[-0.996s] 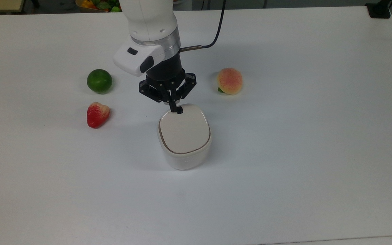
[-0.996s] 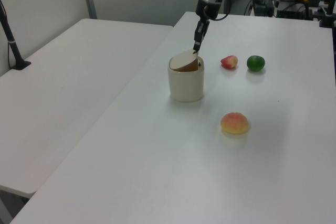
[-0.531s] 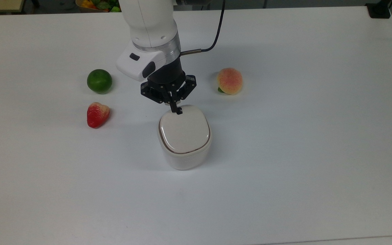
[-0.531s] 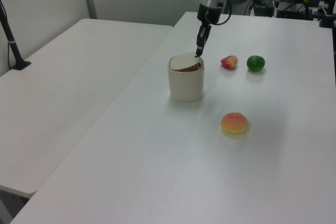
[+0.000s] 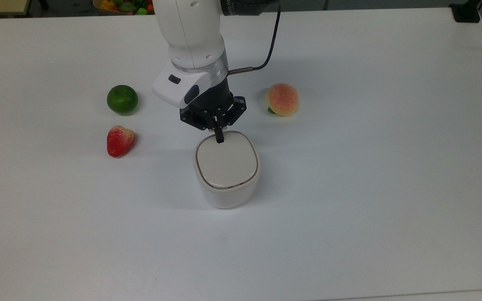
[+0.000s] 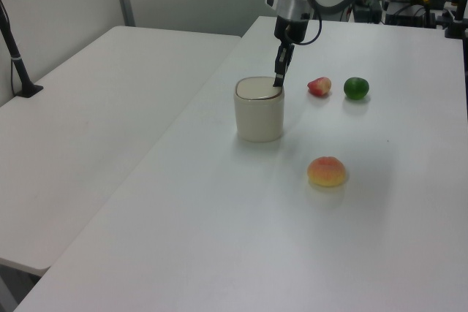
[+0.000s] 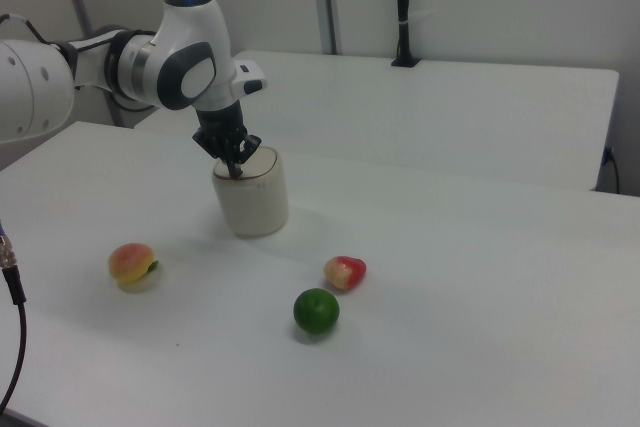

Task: Close garbage bin
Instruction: 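Press the gripper down on the closed lid to seat it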

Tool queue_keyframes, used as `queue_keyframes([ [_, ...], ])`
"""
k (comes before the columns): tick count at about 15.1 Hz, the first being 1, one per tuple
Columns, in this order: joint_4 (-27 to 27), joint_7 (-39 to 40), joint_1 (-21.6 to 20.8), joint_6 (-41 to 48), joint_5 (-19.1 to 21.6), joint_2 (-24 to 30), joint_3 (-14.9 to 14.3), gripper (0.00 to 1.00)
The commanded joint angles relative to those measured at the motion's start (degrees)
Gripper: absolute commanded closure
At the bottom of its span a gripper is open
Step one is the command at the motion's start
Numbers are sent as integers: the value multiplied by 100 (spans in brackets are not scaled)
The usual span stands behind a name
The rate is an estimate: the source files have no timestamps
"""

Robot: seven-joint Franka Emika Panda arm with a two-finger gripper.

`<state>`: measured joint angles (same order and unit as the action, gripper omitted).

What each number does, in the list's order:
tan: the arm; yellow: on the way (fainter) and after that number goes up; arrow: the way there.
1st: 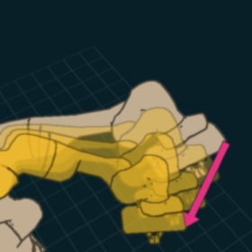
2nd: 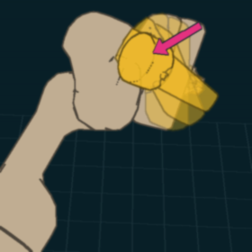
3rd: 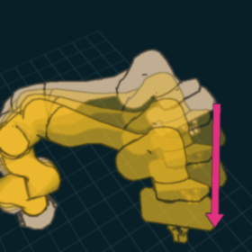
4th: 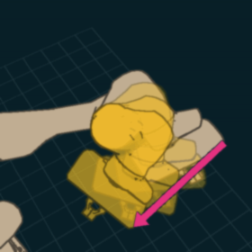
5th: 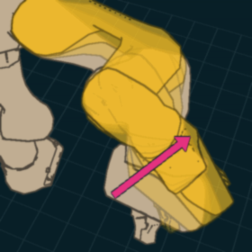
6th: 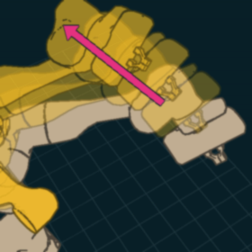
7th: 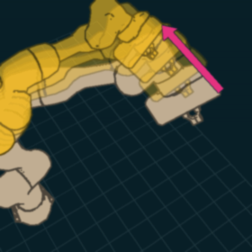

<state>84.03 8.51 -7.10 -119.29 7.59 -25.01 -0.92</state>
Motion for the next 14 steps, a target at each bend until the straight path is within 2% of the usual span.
queue_keyframes([
  [1,78,90,-72,19,-73,-3,-49,100],
  [14,139,72,-142,-262,-170,-135,-14,100],
])
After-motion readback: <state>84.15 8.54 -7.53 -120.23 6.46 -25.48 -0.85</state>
